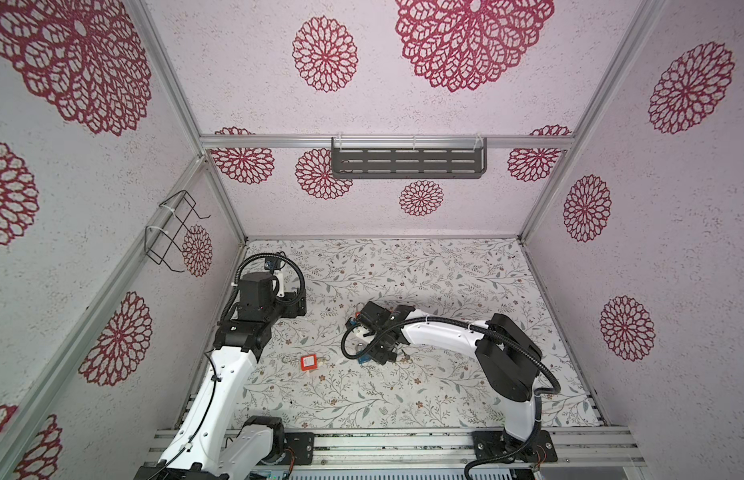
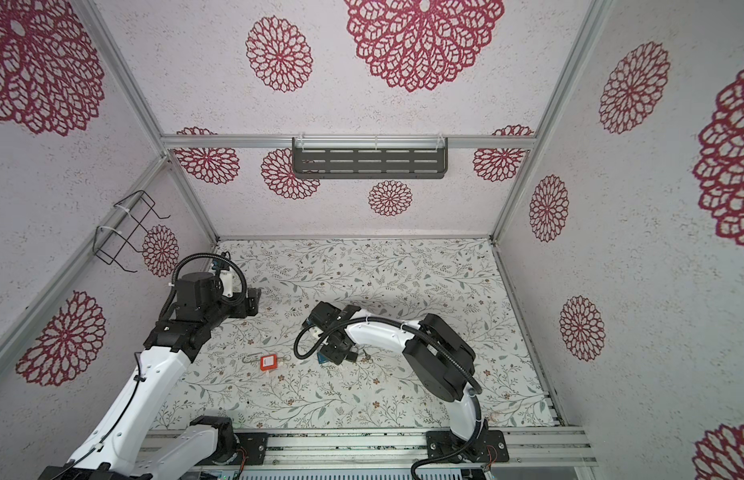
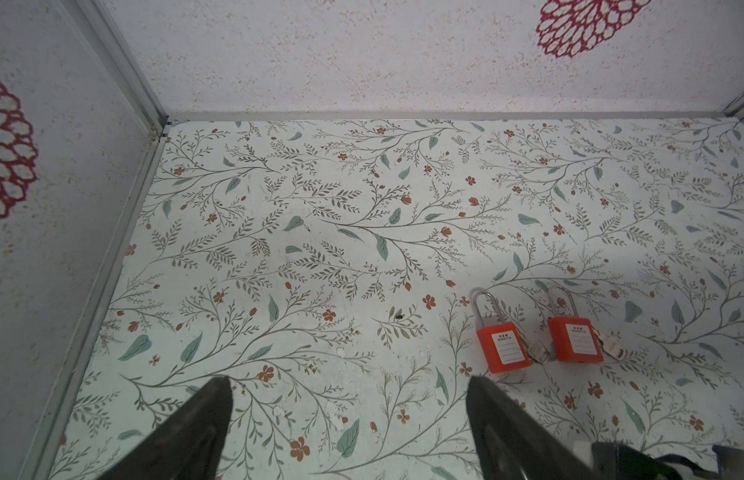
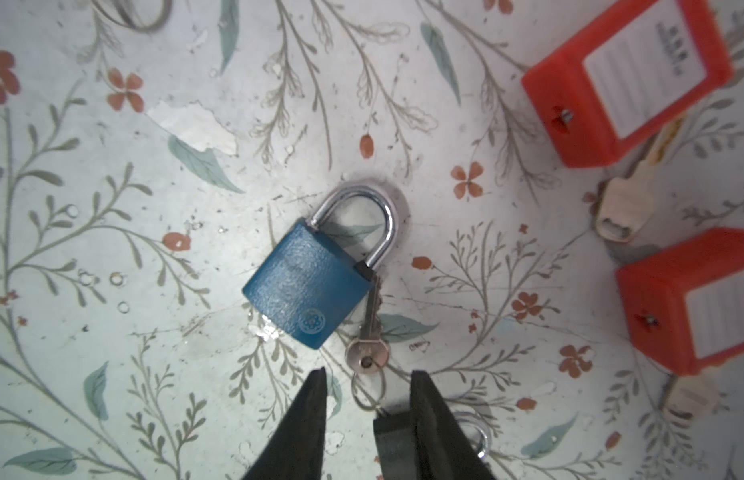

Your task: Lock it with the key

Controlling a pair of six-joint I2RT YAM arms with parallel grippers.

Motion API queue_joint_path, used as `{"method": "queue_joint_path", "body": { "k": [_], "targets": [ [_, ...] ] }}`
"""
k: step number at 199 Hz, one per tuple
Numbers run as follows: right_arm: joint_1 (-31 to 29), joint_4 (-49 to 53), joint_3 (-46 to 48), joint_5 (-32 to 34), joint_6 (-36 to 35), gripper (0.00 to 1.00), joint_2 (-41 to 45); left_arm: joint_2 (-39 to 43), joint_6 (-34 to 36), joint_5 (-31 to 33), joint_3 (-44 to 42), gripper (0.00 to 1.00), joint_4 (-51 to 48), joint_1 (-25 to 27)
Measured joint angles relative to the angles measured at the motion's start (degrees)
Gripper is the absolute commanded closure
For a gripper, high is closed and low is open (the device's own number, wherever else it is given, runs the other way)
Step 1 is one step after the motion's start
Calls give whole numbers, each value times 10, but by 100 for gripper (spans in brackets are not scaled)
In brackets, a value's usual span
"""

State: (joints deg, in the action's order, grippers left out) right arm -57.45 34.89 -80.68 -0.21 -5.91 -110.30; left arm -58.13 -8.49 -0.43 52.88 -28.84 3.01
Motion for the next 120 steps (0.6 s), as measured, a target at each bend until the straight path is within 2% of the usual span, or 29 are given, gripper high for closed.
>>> {"method": "queue_joint_path", "body": {
  "k": [14, 35, 55, 76, 92, 120],
  "targets": [
    [0, -3, -10, 0, -23, 57, 10, 0, -13, -11, 8, 2, -6, -19],
    [0, -20, -27, -7, -68, 51, 21, 0, -36, -32, 14, 1, -19, -55],
    [0, -43, -43, -26, -112, 50, 20, 0, -61, -52, 17, 1, -32, -93],
    [0, -52, -86, -58, -151, 49, -2, -3, -87, -75, 18, 1, -43, -131],
    [-1, -76, -120, -90, -176, 42, -30, -11, -104, -96, 21, 1, -51, -157],
    [-3, -120, -130, -148, -223, 40, -64, -23, -133, -132, 21, 1, -57, -195]
  ]
}}
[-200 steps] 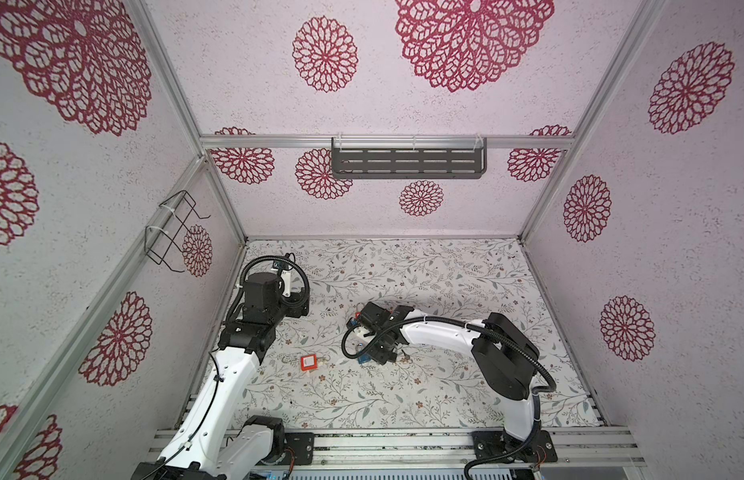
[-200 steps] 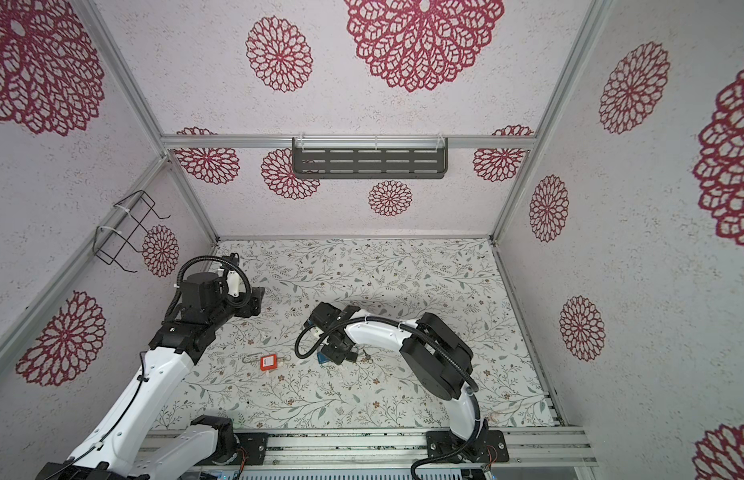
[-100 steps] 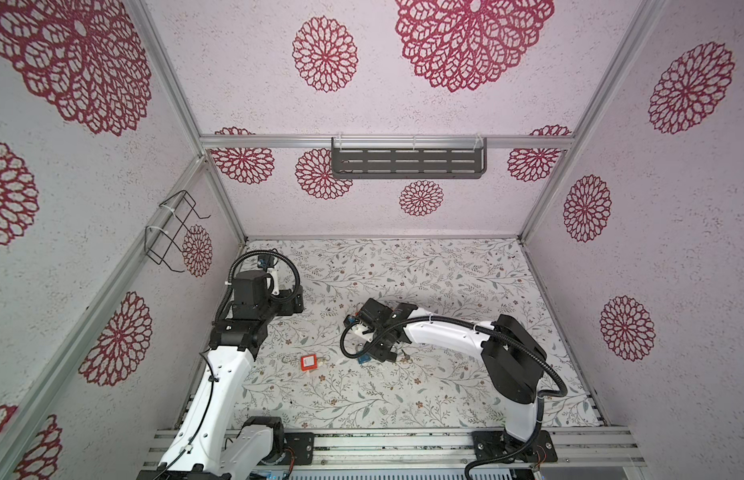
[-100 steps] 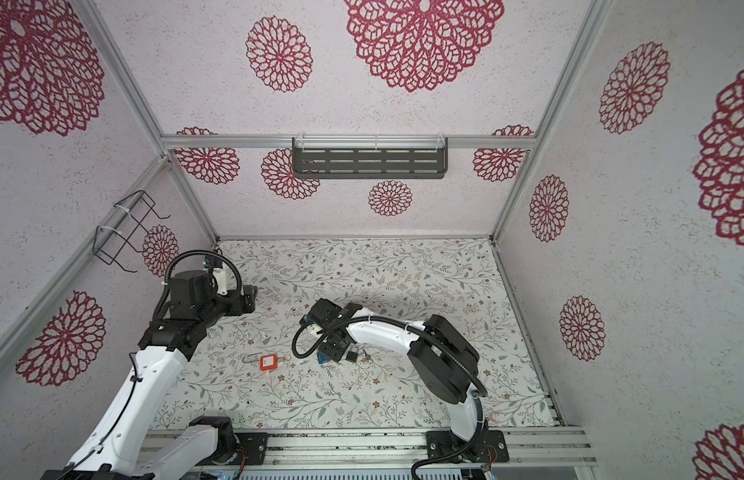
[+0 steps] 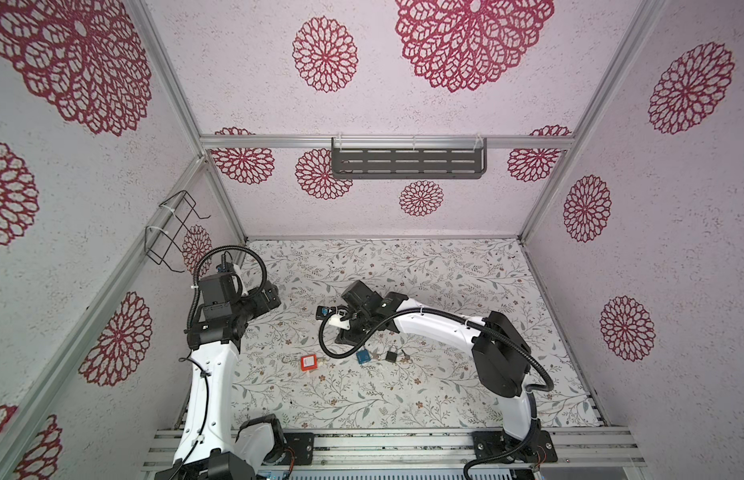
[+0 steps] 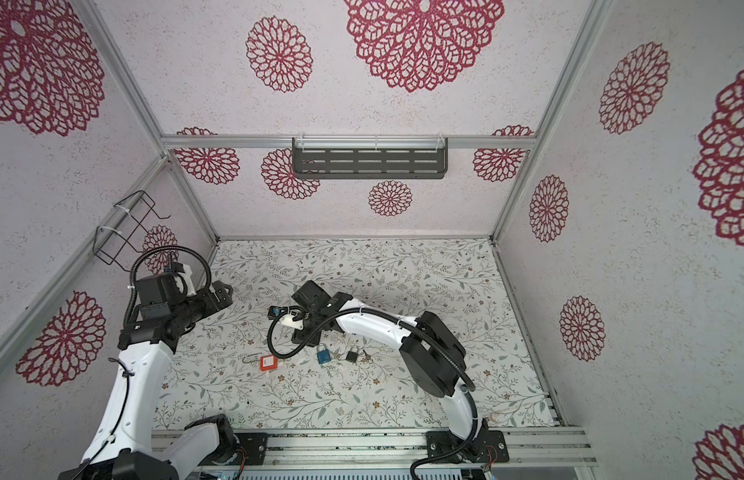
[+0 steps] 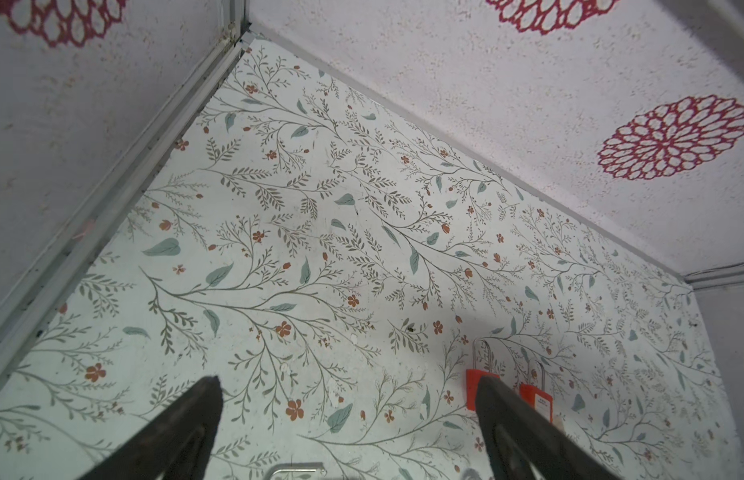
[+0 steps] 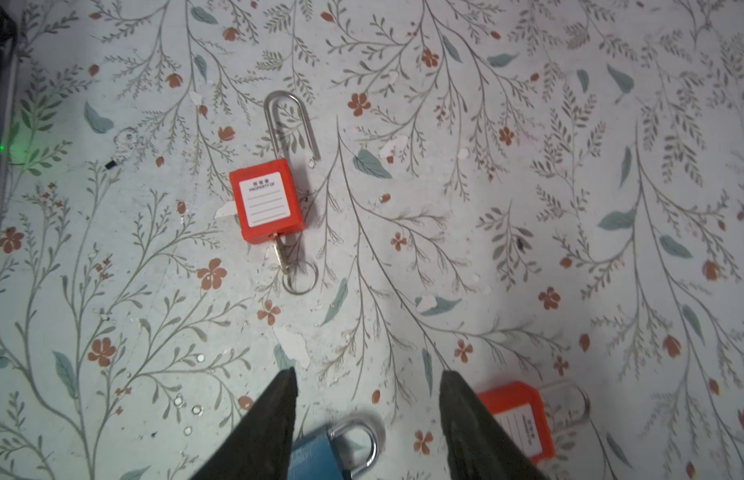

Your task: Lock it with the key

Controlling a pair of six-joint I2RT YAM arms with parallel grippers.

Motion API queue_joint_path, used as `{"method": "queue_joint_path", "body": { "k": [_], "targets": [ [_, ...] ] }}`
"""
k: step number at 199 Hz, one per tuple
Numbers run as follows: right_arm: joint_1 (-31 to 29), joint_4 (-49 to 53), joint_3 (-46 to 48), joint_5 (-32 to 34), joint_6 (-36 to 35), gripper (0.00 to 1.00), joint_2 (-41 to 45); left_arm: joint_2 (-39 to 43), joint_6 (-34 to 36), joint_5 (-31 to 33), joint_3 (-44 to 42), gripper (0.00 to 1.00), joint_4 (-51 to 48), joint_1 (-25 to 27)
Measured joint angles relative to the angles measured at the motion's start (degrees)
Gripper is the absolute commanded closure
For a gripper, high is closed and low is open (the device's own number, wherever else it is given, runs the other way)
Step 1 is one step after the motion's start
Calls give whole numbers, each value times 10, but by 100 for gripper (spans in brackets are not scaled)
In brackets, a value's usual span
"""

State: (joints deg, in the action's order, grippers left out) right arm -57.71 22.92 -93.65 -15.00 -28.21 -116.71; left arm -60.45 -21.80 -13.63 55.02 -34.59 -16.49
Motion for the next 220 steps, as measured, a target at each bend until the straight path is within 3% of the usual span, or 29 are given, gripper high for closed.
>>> {"method": "queue_joint_path", "body": {
  "k": [33, 96, 220],
  "targets": [
    [-8, -12, -30, -34, -49, 38, -49, -8, -31, -31, 0, 0, 1, -26],
    [-28, 17, -141, -63, -103, 35, -145, -17, -51, -58, -7, 0, 3, -30],
    [-55, 50, -202, -78, -113, 30, -209, -17, -45, -63, -11, 0, 4, -30]
  ]
}}
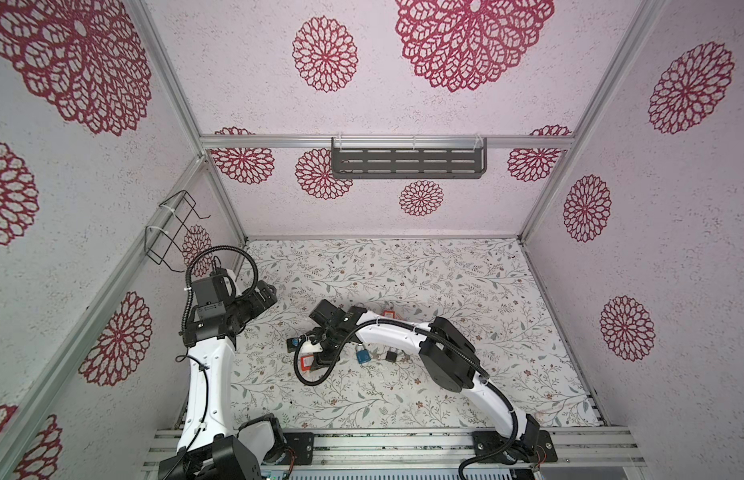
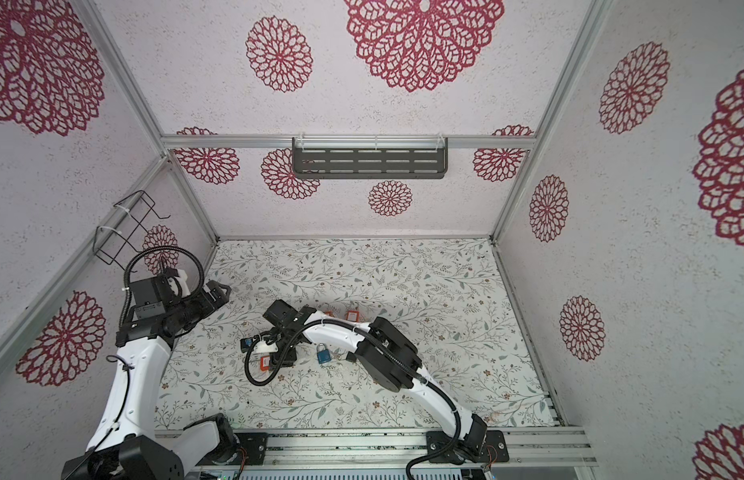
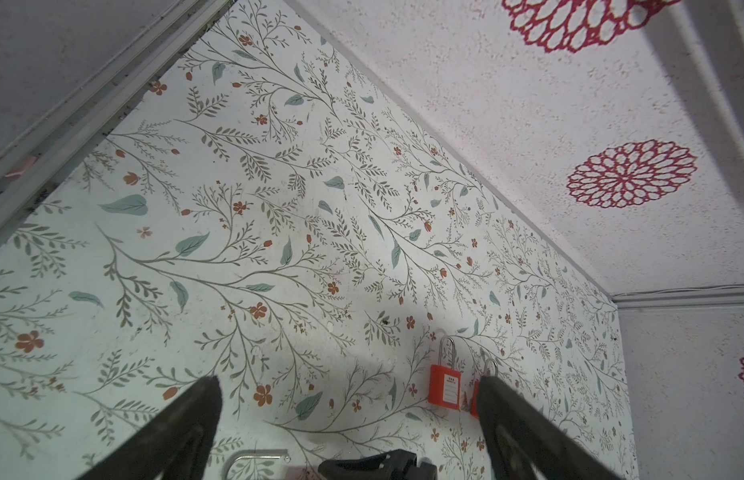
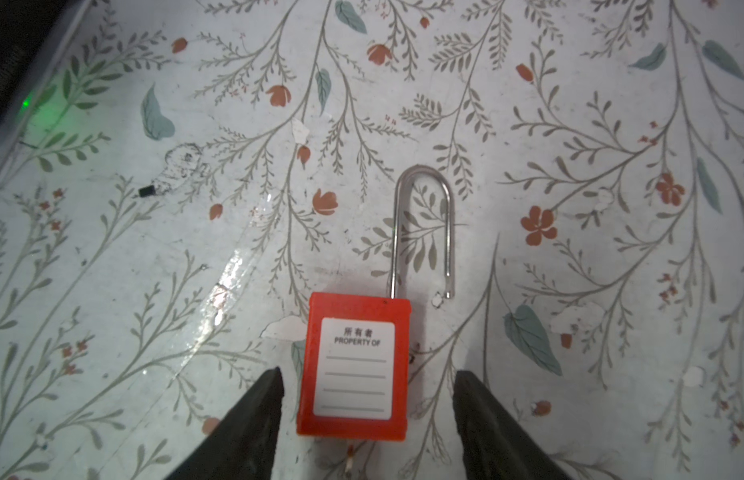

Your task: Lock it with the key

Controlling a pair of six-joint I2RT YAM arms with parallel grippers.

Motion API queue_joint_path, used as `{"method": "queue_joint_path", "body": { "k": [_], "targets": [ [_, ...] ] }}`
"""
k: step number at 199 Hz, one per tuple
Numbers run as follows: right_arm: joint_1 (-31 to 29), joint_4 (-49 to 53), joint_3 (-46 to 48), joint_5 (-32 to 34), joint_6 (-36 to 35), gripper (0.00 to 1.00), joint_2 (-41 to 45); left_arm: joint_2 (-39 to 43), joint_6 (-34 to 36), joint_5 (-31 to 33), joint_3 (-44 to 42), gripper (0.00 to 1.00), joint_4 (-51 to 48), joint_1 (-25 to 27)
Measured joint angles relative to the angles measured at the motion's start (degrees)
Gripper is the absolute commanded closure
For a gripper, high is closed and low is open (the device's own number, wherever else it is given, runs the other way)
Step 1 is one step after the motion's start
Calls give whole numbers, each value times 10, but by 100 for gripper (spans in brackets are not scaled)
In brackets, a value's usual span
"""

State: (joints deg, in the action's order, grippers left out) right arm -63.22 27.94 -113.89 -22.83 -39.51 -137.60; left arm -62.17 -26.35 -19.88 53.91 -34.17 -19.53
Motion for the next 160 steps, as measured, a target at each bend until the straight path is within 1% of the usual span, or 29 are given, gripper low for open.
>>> {"method": "queue_joint_path", "body": {
  "k": [35, 71, 160],
  "targets": [
    [-2, 0, 0, 2, 1, 30, -9, 0, 2, -2, -5, 0, -1, 0],
    [-3, -2, -7, 3, 2, 34, -16, 0, 5, -2, -5, 0, 0, 0],
    [-4, -4, -11, -1, 5, 54, -21, -1, 11, -5, -9, 2, 0, 0]
  ]
}}
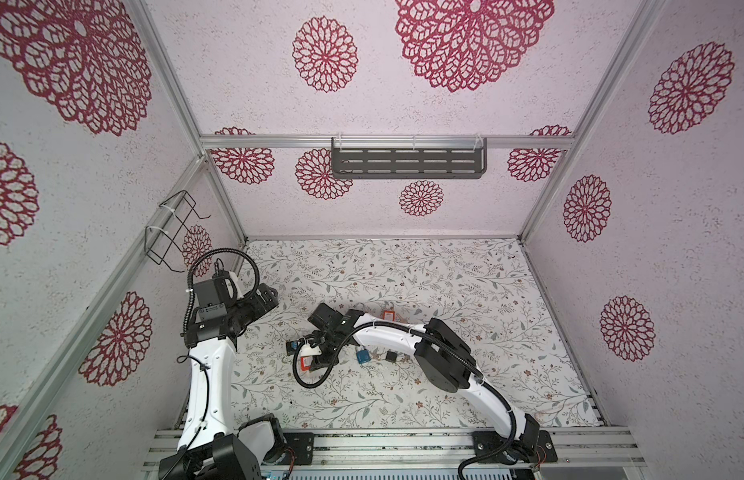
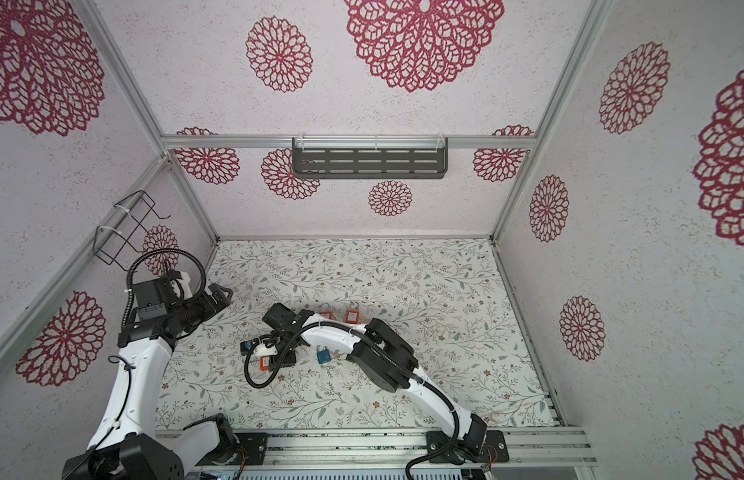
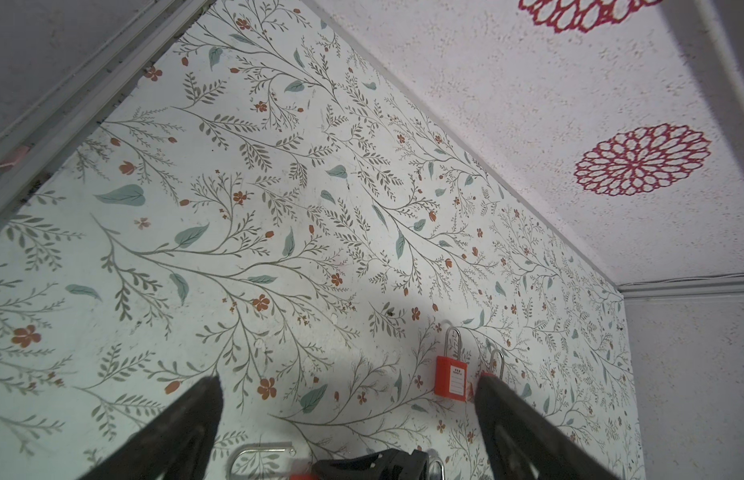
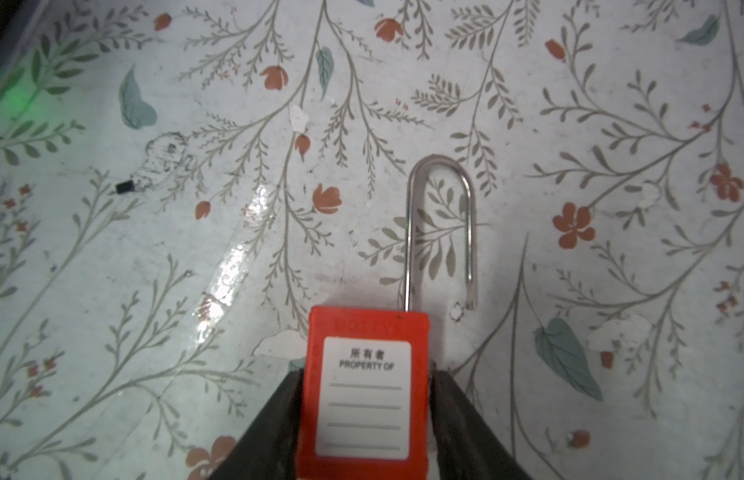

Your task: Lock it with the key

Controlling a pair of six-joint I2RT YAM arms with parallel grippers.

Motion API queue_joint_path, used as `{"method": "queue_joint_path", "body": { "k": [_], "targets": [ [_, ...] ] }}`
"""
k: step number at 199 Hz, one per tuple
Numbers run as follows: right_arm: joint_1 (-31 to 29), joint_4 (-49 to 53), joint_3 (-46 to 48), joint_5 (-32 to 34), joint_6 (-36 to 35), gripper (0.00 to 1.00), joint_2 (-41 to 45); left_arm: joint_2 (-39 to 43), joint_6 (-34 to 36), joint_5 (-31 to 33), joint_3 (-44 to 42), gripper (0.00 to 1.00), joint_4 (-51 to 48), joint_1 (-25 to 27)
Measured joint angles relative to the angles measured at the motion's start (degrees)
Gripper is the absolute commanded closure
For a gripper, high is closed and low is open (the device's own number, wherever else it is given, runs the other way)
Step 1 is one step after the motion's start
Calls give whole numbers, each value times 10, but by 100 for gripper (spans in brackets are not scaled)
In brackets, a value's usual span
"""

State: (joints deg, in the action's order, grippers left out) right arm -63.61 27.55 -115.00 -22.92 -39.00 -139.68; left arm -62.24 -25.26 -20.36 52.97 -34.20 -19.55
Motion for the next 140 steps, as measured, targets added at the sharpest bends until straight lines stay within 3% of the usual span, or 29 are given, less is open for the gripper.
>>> {"method": "queue_joint_path", "body": {
  "k": [41, 78, 140],
  "targets": [
    [-1, 2, -7, -2, 2, 71, -3, 0, 1, -8, 0, 2, 0, 0],
    [-1, 2, 4, -2, 2, 77, 10, 0, 1, -28, 0, 7, 9, 0],
    [38, -5, 141, -3, 0, 79, 193, 0, 17, -122, 1, 24, 73, 16]
  ]
}}
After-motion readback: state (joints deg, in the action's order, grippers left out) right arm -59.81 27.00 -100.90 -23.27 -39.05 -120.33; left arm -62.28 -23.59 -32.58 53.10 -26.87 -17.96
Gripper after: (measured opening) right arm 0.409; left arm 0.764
